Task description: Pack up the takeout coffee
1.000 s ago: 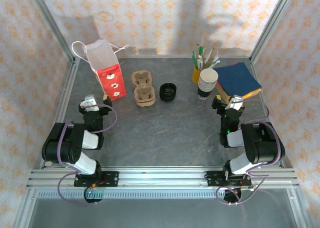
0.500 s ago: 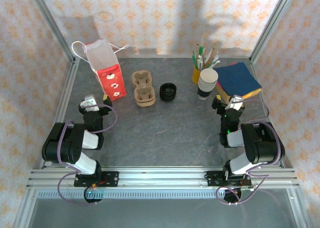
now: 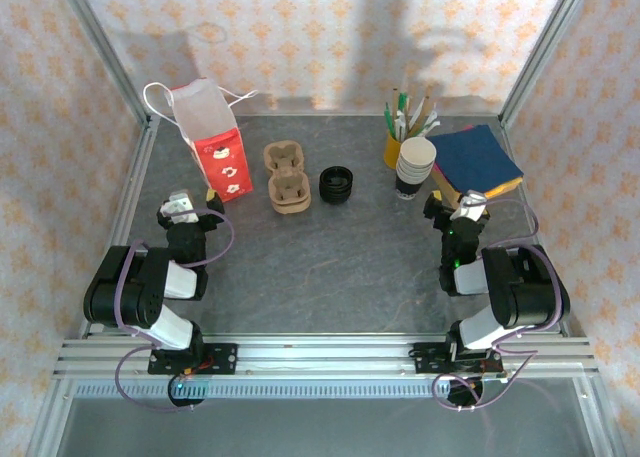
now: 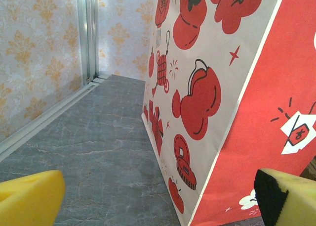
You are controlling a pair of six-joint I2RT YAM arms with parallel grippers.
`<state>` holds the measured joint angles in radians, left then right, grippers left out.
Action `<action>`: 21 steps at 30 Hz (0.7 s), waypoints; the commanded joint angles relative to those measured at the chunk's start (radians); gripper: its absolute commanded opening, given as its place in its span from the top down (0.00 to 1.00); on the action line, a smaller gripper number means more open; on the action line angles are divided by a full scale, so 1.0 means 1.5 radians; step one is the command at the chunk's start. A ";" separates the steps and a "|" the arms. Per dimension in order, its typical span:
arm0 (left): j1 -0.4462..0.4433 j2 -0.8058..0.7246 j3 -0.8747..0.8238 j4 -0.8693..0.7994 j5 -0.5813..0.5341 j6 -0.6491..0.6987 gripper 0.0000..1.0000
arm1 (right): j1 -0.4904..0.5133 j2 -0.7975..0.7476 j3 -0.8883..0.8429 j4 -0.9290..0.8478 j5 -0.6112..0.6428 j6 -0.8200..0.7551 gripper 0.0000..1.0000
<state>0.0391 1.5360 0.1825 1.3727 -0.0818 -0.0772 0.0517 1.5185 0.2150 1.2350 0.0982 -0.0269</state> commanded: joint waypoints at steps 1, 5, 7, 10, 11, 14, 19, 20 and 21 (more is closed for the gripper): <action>-0.002 -0.003 0.002 0.000 0.013 0.004 0.01 | 0.003 0.001 0.001 0.019 0.016 0.006 0.00; -0.003 -0.010 -0.012 0.014 0.026 0.010 0.01 | 0.003 -0.002 -0.004 0.026 0.017 0.005 0.00; -0.003 -0.030 -0.029 0.042 0.022 0.011 0.01 | 0.003 -0.017 -0.011 0.026 0.030 0.012 0.00; -0.023 -0.085 -0.041 0.013 -0.005 0.026 0.01 | 0.009 -0.077 -0.015 -0.015 0.079 0.023 0.00; -0.044 -0.118 -0.035 -0.039 -0.041 0.035 0.01 | 0.010 -0.106 -0.007 -0.063 0.095 0.034 0.00; -0.084 -0.222 -0.012 -0.179 -0.102 0.027 0.01 | 0.008 -0.183 0.021 -0.201 0.132 0.109 0.00; -0.140 -0.401 -0.011 -0.314 -0.199 -0.081 0.01 | 0.008 -0.326 0.085 -0.435 0.116 0.224 0.00; -0.147 -0.437 0.012 -0.396 -0.216 -0.132 0.01 | 0.008 -0.344 0.123 -0.517 0.120 0.258 0.01; -0.148 -0.466 0.040 -0.479 -0.221 -0.183 0.01 | 0.008 -0.355 0.163 -0.594 0.117 0.290 0.00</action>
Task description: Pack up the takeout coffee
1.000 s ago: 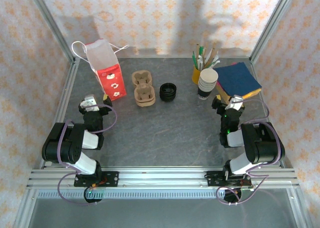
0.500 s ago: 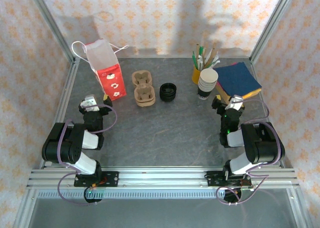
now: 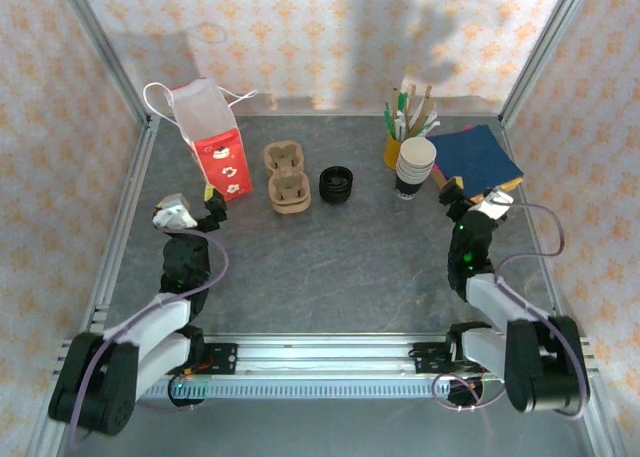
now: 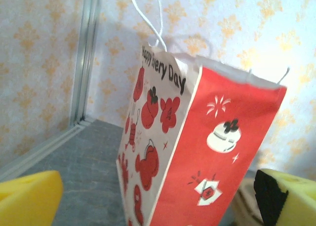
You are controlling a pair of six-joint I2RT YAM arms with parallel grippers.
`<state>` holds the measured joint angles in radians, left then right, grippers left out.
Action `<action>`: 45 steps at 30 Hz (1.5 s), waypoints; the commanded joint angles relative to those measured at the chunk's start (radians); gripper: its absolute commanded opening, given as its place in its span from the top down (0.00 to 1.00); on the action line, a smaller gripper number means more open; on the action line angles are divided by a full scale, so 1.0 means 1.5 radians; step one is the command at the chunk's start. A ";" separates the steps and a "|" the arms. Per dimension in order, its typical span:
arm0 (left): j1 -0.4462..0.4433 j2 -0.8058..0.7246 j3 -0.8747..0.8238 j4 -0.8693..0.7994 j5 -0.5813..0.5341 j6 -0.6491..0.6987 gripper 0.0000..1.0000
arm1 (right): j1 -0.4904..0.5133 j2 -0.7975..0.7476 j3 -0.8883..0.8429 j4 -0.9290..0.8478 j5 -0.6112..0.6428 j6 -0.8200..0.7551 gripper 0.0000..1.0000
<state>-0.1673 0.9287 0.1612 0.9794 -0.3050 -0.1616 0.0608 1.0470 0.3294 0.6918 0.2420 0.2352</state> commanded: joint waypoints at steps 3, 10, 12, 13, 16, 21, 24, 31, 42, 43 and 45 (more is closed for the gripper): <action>-0.010 -0.102 0.133 -0.401 -0.055 -0.229 0.01 | -0.001 -0.036 0.208 -0.419 -0.074 0.158 0.00; -0.010 -0.143 0.231 -0.565 0.075 -0.279 0.01 | 0.001 0.070 0.442 -0.684 -0.286 0.129 0.07; -0.010 -0.141 0.258 -0.594 0.090 -0.272 0.01 | 0.004 0.114 0.504 -0.750 -0.286 0.117 0.07; -0.011 -0.134 0.277 -0.623 0.087 -0.264 0.01 | 0.007 0.134 0.535 -0.783 -0.278 0.108 0.07; -0.012 -0.109 0.339 -0.694 0.089 -0.226 0.01 | 0.022 0.215 0.643 -0.900 -0.201 0.085 0.09; -0.013 -0.101 0.365 -0.707 0.147 -0.199 0.01 | 0.031 0.306 0.735 -0.960 -0.188 0.070 0.21; -0.013 -0.109 0.353 -0.694 0.165 -0.210 0.01 | 0.037 0.344 0.773 -0.974 -0.184 0.069 0.28; -0.014 -0.116 0.321 -0.653 0.193 -0.225 0.02 | 0.053 0.402 0.821 -0.982 -0.190 0.055 0.53; -0.014 -0.108 0.322 -0.643 0.188 -0.236 0.03 | 0.053 0.442 0.841 -0.978 -0.188 0.061 0.59; -0.014 -0.109 0.322 -0.643 0.188 -0.236 0.03 | 0.053 0.443 0.842 -0.978 -0.188 0.063 0.59; -0.014 -0.108 0.321 -0.643 0.191 -0.234 0.03 | 0.053 0.445 0.841 -0.977 -0.189 0.064 0.61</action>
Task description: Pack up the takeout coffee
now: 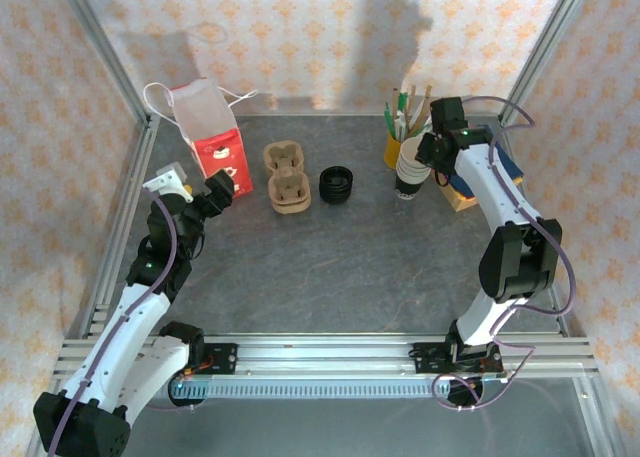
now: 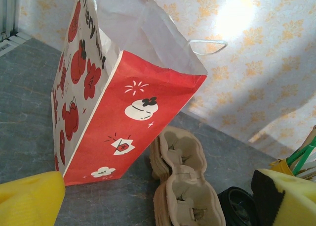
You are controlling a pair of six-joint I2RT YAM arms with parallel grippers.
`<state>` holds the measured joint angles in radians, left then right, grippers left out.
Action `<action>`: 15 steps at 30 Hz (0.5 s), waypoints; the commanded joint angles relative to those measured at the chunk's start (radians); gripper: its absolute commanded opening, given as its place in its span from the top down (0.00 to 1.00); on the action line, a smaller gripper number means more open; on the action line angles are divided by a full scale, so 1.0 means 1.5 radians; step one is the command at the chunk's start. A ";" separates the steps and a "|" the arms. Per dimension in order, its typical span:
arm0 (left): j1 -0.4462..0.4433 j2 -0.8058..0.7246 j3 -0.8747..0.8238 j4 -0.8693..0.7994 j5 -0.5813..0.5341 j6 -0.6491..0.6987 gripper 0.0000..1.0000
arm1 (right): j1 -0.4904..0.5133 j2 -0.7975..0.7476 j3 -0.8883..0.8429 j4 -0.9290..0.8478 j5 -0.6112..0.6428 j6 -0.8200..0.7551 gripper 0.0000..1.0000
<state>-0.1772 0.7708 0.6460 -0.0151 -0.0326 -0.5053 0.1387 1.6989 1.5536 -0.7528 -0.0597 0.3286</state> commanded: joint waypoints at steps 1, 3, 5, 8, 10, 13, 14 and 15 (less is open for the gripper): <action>-0.007 -0.003 0.000 0.018 0.010 -0.005 0.03 | 0.002 0.011 0.024 -0.012 0.012 0.002 0.63; -0.007 -0.003 -0.001 0.018 0.008 -0.007 0.03 | 0.002 0.012 0.026 -0.012 0.013 0.003 0.64; -0.008 -0.004 -0.008 0.022 0.007 -0.012 0.03 | 0.002 0.013 0.029 -0.013 0.014 0.001 0.64; -0.007 -0.003 -0.013 0.019 0.011 -0.016 0.03 | 0.002 0.012 0.030 -0.013 0.016 0.001 0.68; -0.007 -0.005 -0.014 0.014 0.013 -0.017 0.03 | 0.002 0.012 0.027 -0.010 0.018 0.002 0.68; -0.007 -0.010 -0.014 0.009 0.009 -0.022 0.03 | 0.001 0.012 0.022 -0.003 0.010 0.001 0.70; -0.007 -0.011 -0.015 0.008 0.008 -0.024 0.03 | 0.001 0.012 0.020 0.001 0.007 0.000 0.71; -0.008 -0.013 -0.014 0.008 0.011 -0.025 0.03 | 0.002 0.013 0.020 0.003 0.005 -0.002 0.72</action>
<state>-0.1772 0.7677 0.6308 -0.0113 -0.0296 -0.5270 0.1390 1.7107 1.5635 -0.7528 -0.0601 0.3286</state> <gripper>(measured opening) 0.969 0.280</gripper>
